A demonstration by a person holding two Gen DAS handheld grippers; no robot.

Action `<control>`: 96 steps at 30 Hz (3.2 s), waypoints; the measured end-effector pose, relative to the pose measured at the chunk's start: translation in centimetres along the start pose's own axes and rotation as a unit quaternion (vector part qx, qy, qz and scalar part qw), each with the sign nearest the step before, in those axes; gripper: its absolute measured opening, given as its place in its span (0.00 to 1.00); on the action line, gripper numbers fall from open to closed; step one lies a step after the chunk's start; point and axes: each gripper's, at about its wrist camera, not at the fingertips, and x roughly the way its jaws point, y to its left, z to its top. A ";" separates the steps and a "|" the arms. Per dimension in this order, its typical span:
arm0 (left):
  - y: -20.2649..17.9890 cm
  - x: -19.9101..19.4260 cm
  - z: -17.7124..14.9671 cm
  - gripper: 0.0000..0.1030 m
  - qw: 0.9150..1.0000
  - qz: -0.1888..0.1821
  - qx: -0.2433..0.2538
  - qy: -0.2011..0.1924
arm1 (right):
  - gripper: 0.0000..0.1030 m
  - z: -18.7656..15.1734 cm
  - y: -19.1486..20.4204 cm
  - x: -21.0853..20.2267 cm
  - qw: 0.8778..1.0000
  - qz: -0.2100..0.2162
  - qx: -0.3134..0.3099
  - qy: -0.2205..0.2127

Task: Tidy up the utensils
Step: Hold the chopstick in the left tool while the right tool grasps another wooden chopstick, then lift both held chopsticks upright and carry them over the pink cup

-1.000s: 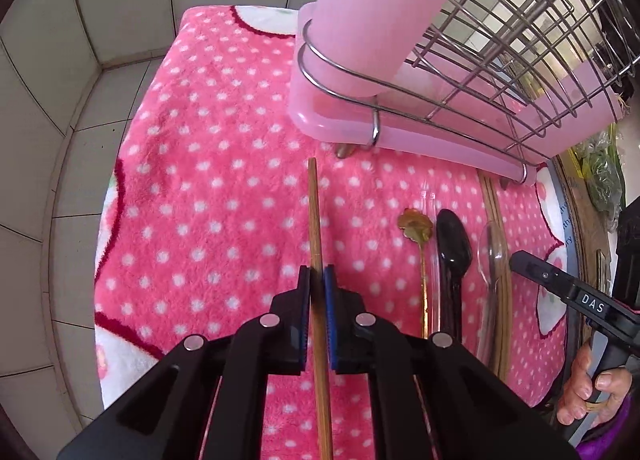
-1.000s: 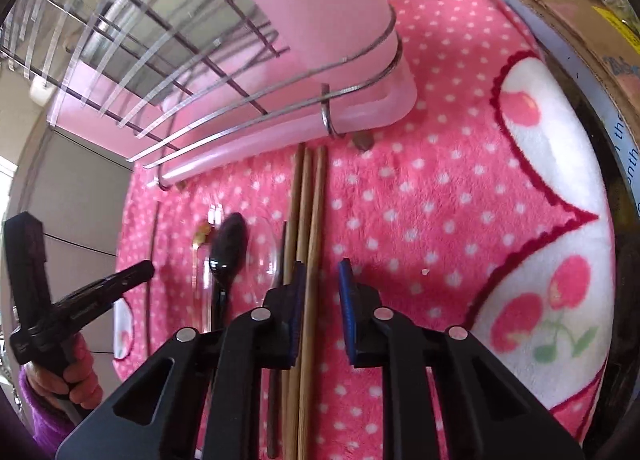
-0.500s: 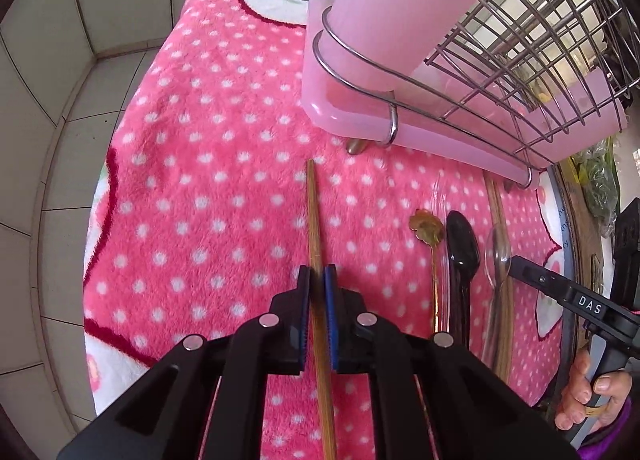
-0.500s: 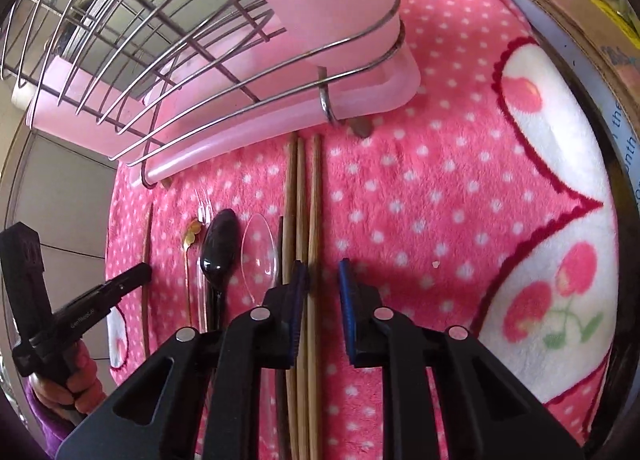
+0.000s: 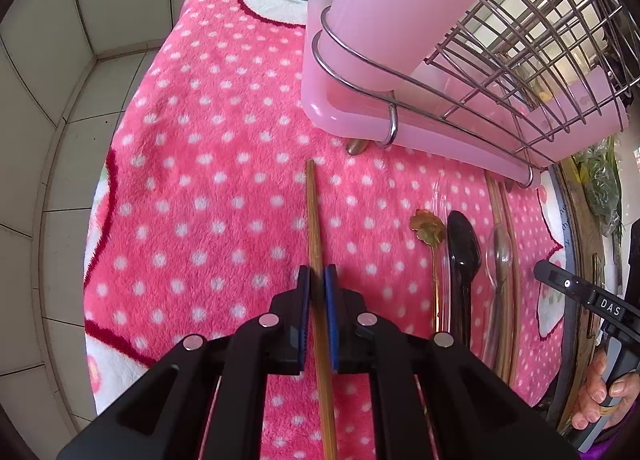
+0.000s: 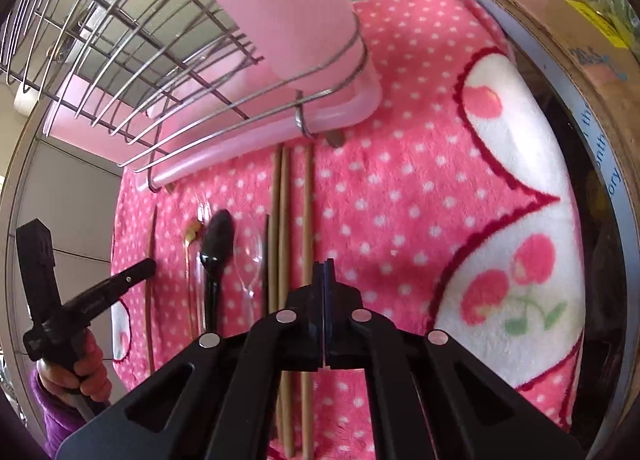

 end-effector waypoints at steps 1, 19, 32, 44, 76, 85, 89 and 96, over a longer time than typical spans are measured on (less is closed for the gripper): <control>0.0 0.0 0.0 0.07 1.000 0.001 0.001 0.000 | 0.07 0.3 0.3 0.0 1.000 -0.002 -0.004 -0.001; -1.8 1.2 3.0 0.10 0.997 0.030 0.015 0.065 | 0.06 2.5 1.2 3.6 0.998 -0.044 -0.034 0.004; -2.0 -0.7 1.8 0.06 0.999 0.013 0.016 0.027 | 0.06 -1.8 -2.8 -3.5 0.998 0.017 -0.028 -0.056; -2.5 -10.8 -2.4 0.06 0.984 -0.021 0.049 -0.172 | 0.06 -3.4 -0.1 -10.7 0.977 0.029 -0.067 -0.198; -7.0 -28.8 11.1 0.06 0.909 -0.021 0.046 -0.414 | 0.06 10.7 5.0 -26.5 0.884 0.023 -0.107 -0.455; -6.7 -22.6 13.3 0.06 0.933 -0.003 0.053 -0.357 | 0.06 13.5 3.9 -20.0 0.910 0.008 -0.101 -0.401; -6.4 -19.7 13.9 0.06 0.946 0.000 0.055 -0.318 | 0.06 14.0 2.6 -17.0 0.928 0.012 -0.085 -0.363; -5.7 -16.1 15.0 0.06 0.963 -0.008 0.039 -0.267 | 0.06 14.2 2.1 -14.7 0.941 0.014 -0.081 -0.328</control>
